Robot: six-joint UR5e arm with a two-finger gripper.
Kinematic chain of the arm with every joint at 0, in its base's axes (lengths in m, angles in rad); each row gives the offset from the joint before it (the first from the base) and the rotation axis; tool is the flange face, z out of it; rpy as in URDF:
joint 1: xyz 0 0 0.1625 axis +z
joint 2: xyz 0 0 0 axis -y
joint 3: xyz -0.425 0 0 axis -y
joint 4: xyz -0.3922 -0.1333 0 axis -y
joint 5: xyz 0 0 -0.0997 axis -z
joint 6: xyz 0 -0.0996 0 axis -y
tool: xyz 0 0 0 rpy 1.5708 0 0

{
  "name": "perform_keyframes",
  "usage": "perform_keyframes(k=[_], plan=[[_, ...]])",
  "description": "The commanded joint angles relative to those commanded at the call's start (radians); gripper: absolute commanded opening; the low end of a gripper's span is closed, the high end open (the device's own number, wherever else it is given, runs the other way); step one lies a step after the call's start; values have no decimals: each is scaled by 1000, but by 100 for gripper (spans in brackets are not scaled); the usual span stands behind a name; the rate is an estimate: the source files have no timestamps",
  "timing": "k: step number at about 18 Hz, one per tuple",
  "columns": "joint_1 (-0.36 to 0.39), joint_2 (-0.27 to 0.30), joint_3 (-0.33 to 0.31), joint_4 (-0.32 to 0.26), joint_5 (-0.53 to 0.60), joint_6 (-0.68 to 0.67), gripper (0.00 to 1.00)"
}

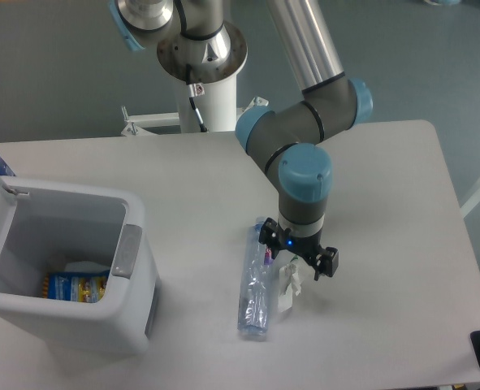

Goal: Place the trash in the trash can
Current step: 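Lower the gripper over the crumpled white tissue beside the bottle, then close the gripper on the white tissue and lift it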

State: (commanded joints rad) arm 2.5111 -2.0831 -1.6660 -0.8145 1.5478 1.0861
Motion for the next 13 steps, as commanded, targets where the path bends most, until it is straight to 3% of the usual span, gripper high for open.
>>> perform_keyframes(k=[2,8,13], plan=[[2,-2,0,-2,-2,0,1],[8,11,40,-6,-5,-12,0],[15,43,101,-9,-115,-101,0]])
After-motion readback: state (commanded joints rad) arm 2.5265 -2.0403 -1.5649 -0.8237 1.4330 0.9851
